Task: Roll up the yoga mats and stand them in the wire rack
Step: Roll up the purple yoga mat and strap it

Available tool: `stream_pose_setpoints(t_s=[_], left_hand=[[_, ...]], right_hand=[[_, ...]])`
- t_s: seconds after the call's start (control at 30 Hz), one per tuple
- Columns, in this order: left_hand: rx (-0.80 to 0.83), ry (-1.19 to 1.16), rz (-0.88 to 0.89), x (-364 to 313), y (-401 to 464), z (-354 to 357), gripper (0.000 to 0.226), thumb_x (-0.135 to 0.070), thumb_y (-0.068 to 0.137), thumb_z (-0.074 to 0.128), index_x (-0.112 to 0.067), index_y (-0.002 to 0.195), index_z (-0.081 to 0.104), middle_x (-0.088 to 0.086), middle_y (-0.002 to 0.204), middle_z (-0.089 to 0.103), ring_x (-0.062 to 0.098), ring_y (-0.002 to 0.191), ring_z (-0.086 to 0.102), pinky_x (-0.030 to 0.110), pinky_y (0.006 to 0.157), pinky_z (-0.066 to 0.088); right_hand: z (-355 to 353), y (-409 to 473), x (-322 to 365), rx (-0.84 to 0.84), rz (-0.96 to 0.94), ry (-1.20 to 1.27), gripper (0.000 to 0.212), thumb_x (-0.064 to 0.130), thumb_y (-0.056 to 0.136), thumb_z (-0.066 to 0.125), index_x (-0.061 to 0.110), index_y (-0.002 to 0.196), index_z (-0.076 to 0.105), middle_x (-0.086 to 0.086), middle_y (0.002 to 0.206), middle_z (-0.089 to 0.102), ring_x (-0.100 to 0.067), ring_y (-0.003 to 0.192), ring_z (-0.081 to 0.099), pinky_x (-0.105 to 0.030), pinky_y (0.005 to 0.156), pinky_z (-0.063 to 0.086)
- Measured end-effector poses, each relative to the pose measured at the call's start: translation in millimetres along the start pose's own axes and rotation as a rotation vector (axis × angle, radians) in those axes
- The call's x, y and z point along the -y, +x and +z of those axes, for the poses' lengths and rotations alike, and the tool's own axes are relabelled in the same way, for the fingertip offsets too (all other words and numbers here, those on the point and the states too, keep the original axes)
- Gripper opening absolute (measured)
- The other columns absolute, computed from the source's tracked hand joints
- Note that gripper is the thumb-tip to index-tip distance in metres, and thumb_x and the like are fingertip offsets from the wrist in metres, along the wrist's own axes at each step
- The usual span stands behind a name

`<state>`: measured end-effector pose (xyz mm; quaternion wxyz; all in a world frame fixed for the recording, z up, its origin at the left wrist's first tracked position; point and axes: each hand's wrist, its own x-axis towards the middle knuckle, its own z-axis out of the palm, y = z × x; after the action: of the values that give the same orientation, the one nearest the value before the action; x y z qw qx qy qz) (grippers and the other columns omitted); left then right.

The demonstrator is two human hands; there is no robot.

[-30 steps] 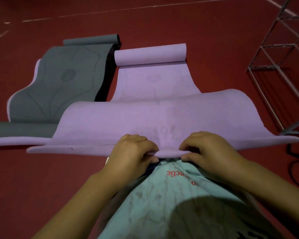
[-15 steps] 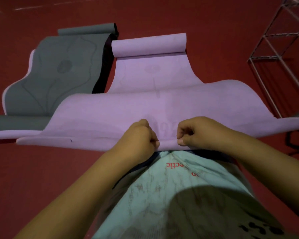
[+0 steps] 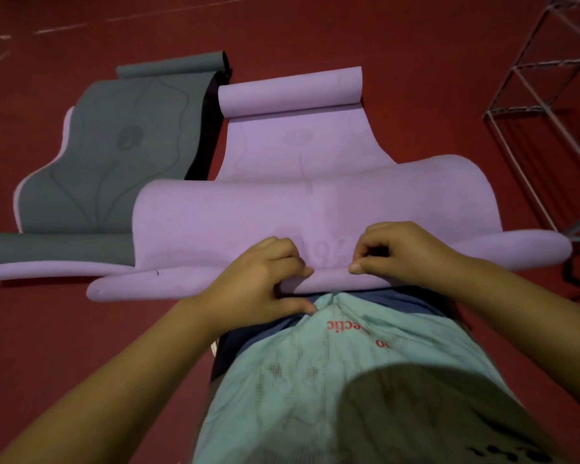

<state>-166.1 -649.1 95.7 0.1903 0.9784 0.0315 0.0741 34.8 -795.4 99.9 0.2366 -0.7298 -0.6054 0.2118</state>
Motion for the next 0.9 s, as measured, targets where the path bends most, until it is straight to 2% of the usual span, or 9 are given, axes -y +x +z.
stream_pose_setpoints(t_s=[0.13, 0.23, 0.33, 0.43, 0.5, 0.67, 0.73, 0.8, 0.9], left_hand=[[0.051, 0.025, 0.01, -2.9, 6.2, -2.4, 0.037, -0.047, 0.08, 0.063, -0.011, 0.088, 0.069, 0.003, 0.084, 0.058, 0.022, 0.075, 0.053, 0.033, 0.068, 0.043], [0.043, 0.067, 0.029, -7.2, 10.5, -3.5, 0.031, -0.043, 0.081, 0.059, -0.013, 0.079, 0.069, 0.0, 0.079, 0.057, 0.019, 0.071, 0.051, 0.028, 0.064, 0.04], [0.015, 0.108, 0.017, -7.3, 9.3, -1.6, 0.027, -0.039, 0.081, 0.059, -0.015, 0.078, 0.071, -0.001, 0.075, 0.058, 0.019, 0.07, 0.053, 0.026, 0.062, 0.039], [-0.022, 0.093, -0.025, -3.0, 7.1, -1.4, 0.035, -0.045, 0.08, 0.053, -0.016, 0.084, 0.074, -0.003, 0.076, 0.06, 0.017, 0.074, 0.057, 0.027, 0.062, 0.045], [-0.02, 0.046, -0.047, 1.4, 8.5, -2.3, 0.039, -0.048, 0.079, 0.052, -0.017, 0.087, 0.075, -0.004, 0.077, 0.061, 0.011, 0.077, 0.056, 0.025, 0.062, 0.047], [0.029, -0.096, -0.08, 11.5, 13.2, -11.3, 0.045, -0.054, 0.08, 0.052, -0.019, 0.097, 0.074, -0.01, 0.079, 0.055, 0.001, 0.077, 0.051, 0.022, 0.067, 0.044], [0.007, -0.04, -0.062, 12.4, 10.9, -12.0, 0.044, -0.053, 0.082, 0.052, -0.02, 0.103, 0.072, -0.008, 0.08, 0.057, 0.003, 0.078, 0.051, 0.02, 0.067, 0.042], [-0.067, 0.096, -0.033, 9.0, 6.7, -9.4, 0.04, -0.05, 0.085, 0.051, -0.018, 0.105, 0.065, -0.003, 0.082, 0.062, 0.011, 0.079, 0.054, 0.023, 0.066, 0.042], [-0.116, 0.231, 0.021, 4.8, 0.9, -8.4, 0.035, -0.045, 0.087, 0.049, -0.014, 0.093, 0.065, 0.002, 0.08, 0.063, 0.019, 0.075, 0.056, 0.028, 0.064, 0.044]], right_hand=[[-1.7, -1.0, -1.1, -0.014, -0.051, -0.035, 0.017, 0.031, 0.077, 0.076, 0.016, 0.076, 0.071, 0.003, 0.074, 0.062, -0.013, 0.071, 0.057, -0.024, 0.067, 0.04], [1.2, -9.6, 5.9, -0.169, -0.246, -0.297, 0.026, 0.04, 0.082, 0.06, 0.017, 0.071, 0.067, 0.002, 0.069, 0.059, -0.019, 0.066, 0.055, -0.025, 0.06, 0.038], [2.4, -33.5, 6.7, -0.241, -0.342, -0.475, 0.024, 0.035, 0.086, 0.055, 0.016, 0.078, 0.069, -0.001, 0.079, 0.064, -0.025, 0.07, 0.058, -0.031, 0.06, 0.047], [4.0, -51.9, 0.7, -0.236, -0.272, -0.497, 0.026, 0.029, 0.079, 0.072, 0.012, 0.099, 0.072, -0.004, 0.098, 0.068, -0.028, 0.081, 0.063, -0.034, 0.068, 0.052], [6.3, -52.2, -4.1, -0.245, -0.222, -0.473, 0.033, 0.027, 0.075, 0.077, 0.011, 0.103, 0.073, -0.005, 0.1, 0.069, -0.028, 0.082, 0.065, -0.033, 0.069, 0.053], [-5.4, -32.3, -8.4, -0.193, -0.15, -0.302, 0.036, 0.045, 0.077, 0.061, 0.021, 0.098, 0.075, 0.005, 0.095, 0.071, -0.019, 0.081, 0.067, -0.023, 0.067, 0.052], [-9.9, -25.0, -8.9, -0.149, -0.1, -0.236, 0.036, 0.046, 0.078, 0.061, 0.022, 0.099, 0.075, 0.007, 0.095, 0.071, -0.015, 0.084, 0.067, -0.021, 0.068, 0.048], [-12.6, -18.3, -9.6, -0.115, -0.051, -0.19, 0.029, 0.035, 0.079, 0.072, 0.021, 0.103, 0.074, 0.006, 0.098, 0.07, -0.014, 0.09, 0.065, -0.021, 0.074, 0.044], [-15.1, -12.1, -9.0, -0.066, 0.005, -0.174, 0.03, 0.028, 0.081, 0.073, 0.021, 0.11, 0.072, 0.004, 0.105, 0.067, -0.015, 0.099, 0.062, -0.028, 0.082, 0.044]])
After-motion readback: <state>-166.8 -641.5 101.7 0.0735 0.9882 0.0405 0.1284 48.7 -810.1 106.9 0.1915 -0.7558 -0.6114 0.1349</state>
